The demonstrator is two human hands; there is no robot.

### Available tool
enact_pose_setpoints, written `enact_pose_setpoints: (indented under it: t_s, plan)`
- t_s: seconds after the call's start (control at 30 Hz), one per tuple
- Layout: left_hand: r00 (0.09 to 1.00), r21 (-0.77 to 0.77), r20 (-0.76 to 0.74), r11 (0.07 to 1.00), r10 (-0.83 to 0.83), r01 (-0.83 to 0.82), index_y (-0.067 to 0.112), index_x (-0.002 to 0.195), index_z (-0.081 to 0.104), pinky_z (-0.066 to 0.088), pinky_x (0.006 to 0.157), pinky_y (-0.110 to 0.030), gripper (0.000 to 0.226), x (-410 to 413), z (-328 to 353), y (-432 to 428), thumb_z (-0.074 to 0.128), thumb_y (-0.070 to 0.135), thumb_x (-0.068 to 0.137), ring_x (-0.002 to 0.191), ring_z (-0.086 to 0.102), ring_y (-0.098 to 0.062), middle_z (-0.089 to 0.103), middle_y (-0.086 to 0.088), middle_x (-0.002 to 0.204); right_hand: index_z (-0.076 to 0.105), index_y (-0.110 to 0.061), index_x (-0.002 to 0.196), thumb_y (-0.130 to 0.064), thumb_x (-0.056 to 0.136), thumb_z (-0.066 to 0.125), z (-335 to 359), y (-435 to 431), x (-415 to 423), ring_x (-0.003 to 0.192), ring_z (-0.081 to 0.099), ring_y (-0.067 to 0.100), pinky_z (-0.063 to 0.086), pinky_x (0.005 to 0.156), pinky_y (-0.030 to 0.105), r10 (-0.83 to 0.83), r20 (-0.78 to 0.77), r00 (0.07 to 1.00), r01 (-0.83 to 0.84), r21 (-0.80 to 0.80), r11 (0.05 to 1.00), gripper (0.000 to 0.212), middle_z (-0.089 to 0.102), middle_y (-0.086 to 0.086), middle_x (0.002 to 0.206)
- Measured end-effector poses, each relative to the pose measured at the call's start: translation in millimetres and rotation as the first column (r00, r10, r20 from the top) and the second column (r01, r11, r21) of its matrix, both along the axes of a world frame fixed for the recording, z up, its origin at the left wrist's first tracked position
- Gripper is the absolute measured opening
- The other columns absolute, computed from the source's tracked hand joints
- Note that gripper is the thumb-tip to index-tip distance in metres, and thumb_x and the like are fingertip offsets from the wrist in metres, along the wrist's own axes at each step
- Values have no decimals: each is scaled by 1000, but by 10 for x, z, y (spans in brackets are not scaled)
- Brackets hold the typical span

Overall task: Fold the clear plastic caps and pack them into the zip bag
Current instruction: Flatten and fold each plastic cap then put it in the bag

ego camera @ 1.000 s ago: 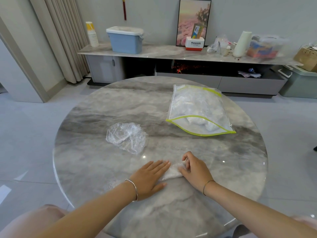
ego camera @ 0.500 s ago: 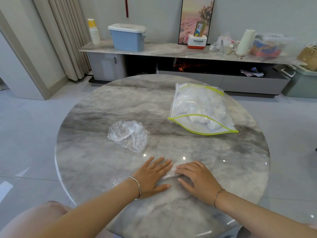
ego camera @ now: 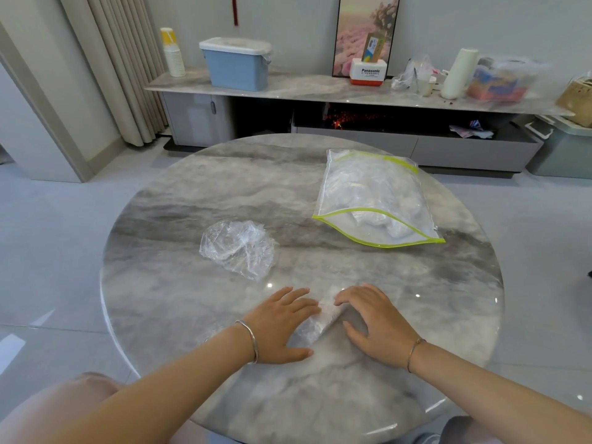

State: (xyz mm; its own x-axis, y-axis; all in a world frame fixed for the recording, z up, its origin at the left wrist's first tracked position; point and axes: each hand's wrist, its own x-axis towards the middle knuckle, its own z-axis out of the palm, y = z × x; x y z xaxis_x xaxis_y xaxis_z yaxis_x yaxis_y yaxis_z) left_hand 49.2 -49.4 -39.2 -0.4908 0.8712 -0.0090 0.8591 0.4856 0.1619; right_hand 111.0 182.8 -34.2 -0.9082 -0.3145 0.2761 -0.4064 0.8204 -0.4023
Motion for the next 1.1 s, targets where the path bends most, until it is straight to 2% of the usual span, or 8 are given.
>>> enact_pose_setpoints:
  t_s: [0.17, 0.33, 0.47, 0.6, 0.77, 0.93, 1.03, 1.1]
  plan:
    - [999, 34, -6, 999, 41, -40, 20, 142, 36, 6, 110, -22, 81, 3, -17, 14, 31, 66, 75, 134, 30, -21, 43, -1, 136, 62, -25, 106, -26, 81, 50, -74, -50, 8, 102, 49, 4, 23, 108, 28, 135, -67, 989, -117, 224, 968, 28, 60, -13, 104]
    - [996, 44, 64, 997, 57, -60, 18, 143, 35, 10, 109, -19, 88, 26, 34, 69, 25, 56, 64, 129, 30, -19, 41, -3, 131, 66, -23, 98, -20, 76, 45, -123, -92, -66, 91, 55, 5, 28, 98, 20, 111, -55, 992, -96, 227, 969, 30, 64, -12, 97]
    - [981, 110, 152, 984, 123, -141, 22, 133, 48, 19, 100, -16, 69, 10, 32, 101, 37, 52, 73, 119, 37, -15, 47, -1, 119, 67, -24, 89, -29, 85, 55, -81, -126, -108, 81, 60, 7, 38, 81, 20, -27, 129, 991, 31, -30, 999, 13, 66, -13, 88]
    - [923, 208, 260, 917, 283, -340, 19, 102, 66, 35, 90, -23, 33, 4, 4, 176, 62, 46, 85, 103, 45, -15, 56, 1, 103, 58, -23, 70, -23, 86, 66, -16, -189, -94, 63, 54, 0, 42, 66, 16, -148, 369, 918, 276, -326, 904, 18, 60, -10, 65]
    - [830, 199, 352, 832, 432, -518, 22, 76, 69, 40, 83, -27, 25, 22, -12, 243, 64, 46, 83, 90, 49, -14, 60, 4, 86, 52, -18, 77, -16, 79, 72, -11, -261, -75, 55, 48, -2, 39, 62, 15, -210, 500, 840, 434, -388, 813, 20, 58, -7, 66]
    - [818, 175, 331, 821, 471, -543, 22, 98, 58, 38, 86, -25, 33, 1, -10, 268, 69, 45, 77, 98, 48, -14, 57, 5, 98, 55, -24, 90, -25, 74, 78, -41, -247, -136, 88, 52, 6, 41, 79, 16, -337, 458, 823, 465, -202, 862, 28, 47, -9, 96]
    - [800, 120, 391, 837, 455, -534, 23, 121, 53, 36, 90, -20, 53, -48, 35, 276, 69, 48, 77, 101, 47, -12, 56, 6, 109, 58, -22, 75, -15, 74, 77, -1, -266, -174, 70, 52, 0, 39, 68, 11, -264, 532, 805, 462, -282, 841, 21, 52, -10, 82]
    - [734, 155, 532, 804, 422, -575, 24, 114, 61, 38, 80, -12, 45, -67, 94, 295, 72, 46, 76, 88, 50, -3, 60, 8, 100, 57, -18, 70, -9, 75, 77, 56, -287, -184, 52, 49, -2, 39, 55, 12, -182, 602, 778, 492, -403, 771, 23, 55, -10, 64]
